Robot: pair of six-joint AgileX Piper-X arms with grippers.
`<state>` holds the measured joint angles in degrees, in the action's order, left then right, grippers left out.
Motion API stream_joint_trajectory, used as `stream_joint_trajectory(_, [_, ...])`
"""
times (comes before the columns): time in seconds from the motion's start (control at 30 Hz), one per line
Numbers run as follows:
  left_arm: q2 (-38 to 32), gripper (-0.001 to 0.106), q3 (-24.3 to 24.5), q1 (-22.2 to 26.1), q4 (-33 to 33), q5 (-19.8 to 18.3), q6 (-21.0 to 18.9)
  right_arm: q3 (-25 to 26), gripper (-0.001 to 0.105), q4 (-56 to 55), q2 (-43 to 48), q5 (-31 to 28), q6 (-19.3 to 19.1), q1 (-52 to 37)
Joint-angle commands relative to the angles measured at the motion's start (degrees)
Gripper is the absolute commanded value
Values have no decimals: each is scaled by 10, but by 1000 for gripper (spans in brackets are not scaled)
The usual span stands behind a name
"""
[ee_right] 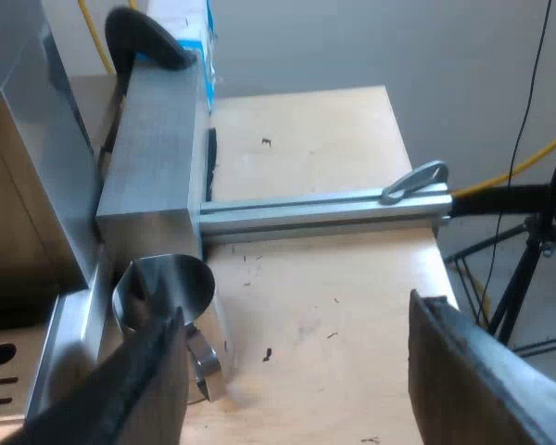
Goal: Put the handle in the coffee machine
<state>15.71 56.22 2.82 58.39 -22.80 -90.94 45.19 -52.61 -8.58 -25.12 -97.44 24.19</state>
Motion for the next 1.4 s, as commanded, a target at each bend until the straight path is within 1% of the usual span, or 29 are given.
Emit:
stream_joint_trajectory(0.03, [-70, 59, -28, 0, 30, 3, 0, 0, 55, -36, 50, 1, -18, -2])
stream_joint_trajectory(0.13, [-127, 59, -50, 0, 57, 24, 0, 0, 55, -69, 89, 8, -18, -2])
stream_joint_trajectory(0.17, [-127, 59, -52, 0, 59, 27, 0, 0, 55, -76, 94, 9, -18, -2])
stream_joint_trajectory(0.2, [-142, 59, -55, 0, 66, 37, 2, 0, 55, -87, 109, 9, -18, -2])
stream_joint_trajectory(0.23, [-180, 59, -67, 0, 92, 59, 17, 0, 55, -100, 120, 10, -18, -2])
stream_joint_trajectory(0.27, [-187, 59, -70, 0, 99, 63, 21, 3, 55, -110, 120, 9, -18, -2])
stream_joint_trajectory(0.33, [-223, 59, -81, 0, 130, 78, 37, 6, 55, -137, 115, 12, -18, 1])
stream_joint_trajectory(0.43, [-246, 59, -90, 0, 157, 91, 45, 0, 55, -138, 117, 20, -18, 1])
stream_joint_trajectory(0.47, [-248, 59, -92, 0, 189, 102, 53, -1, 55, -137, 117, 20, -18, 1])
stream_joint_trajectory(0.5, [-244, 59, -92, 4, 218, 103, 56, -2, 55, -137, 117, 20, -18, 1])
stream_joint_trajectory(0.53, [-246, 59, -93, 5, 228, 106, 63, -5, 55, -137, 117, 20, -18, 1])
stream_joint_trajectory(0.6, [-246, 59, -93, 5, 223, 100, 68, -6, 55, -135, 117, 22, -18, 1])
stream_joint_trajectory(0.67, [-246, 59, -93, 5, 208, 103, 68, -6, 55, -135, 117, 22, -18, 1])
stream_joint_trajectory(0.7, [-246, 59, -93, 5, 198, 103, 59, -6, 55, -134, 117, 22, -18, 1])
stream_joint_trajectory(0.73, [-245, 59, -96, 5, 182, 103, 39, -9, 55, -126, 117, 23, -19, 1])
stream_joint_trajectory(0.77, [-245, 59, -97, 5, 173, 103, 32, -10, 55, -123, 117, 23, -24, 1])
stream_joint_trajectory(0.83, [-245, 59, -110, 5, 144, 108, 0, -21, 55, -98, 117, 50, -49, 1])
stream_joint_trajectory(0.87, [-245, 59, -116, 5, 135, 110, -8, -24, 55, -90, 117, 59, -54, 1])
stream_joint_trajectory(0.9, [-245, 59, -120, 5, 131, 113, -11, -32, 55, -72, 117, 85, -56, 1])
stream_joint_trajectory(0.97, [-245, 59, -139, 5, 107, 128, -25, -45, 55, -49, 117, 116, -56, 1])
stream_joint_trajectory(1.03, [-245, 59, -154, 5, 94, 145, -40, -50, 55, -41, 116, 131, -56, 1])
stream_joint_trajectory(1.07, [-245, 59, -156, 5, 92, 147, -40, -52, 55, -38, 116, 131, -56, 1])
stream_joint_trajectory(1.1, [-245, 59, -158, 5, 91, 149, -41, -60, 55, -29, 116, 144, -56, 1])
stream_joint_trajectory(1.13, [-245, 59, -178, 5, 78, 160, -54, -74, 55, -19, 116, 161, -56, 1])
stream_joint_trajectory(1.17, [-245, 59, -178, 5, 78, 160, -54, -74, 55, -19, 116, 161, -56, 1])
stream_joint_trajectory(1.2, [-245, 59, -209, 5, 68, 161, -56, -97, 55, -15, 116, 165, -56, 1])
stream_joint_trajectory(1.23, [-245, 59, -218, 5, 68, 161, -56, -122, 55, -18, 116, 165, -56, 1])
stream_joint_trajectory(1.3, [-244, 59, -227, 5, 68, 161, -56, -137, 55, -17, 116, 165, -54, 1])
stream_joint_trajectory(1.4, [-244, 59, -241, 5, 68, 161, -56, -155, 55, -20, 116, 180, -52, 1])
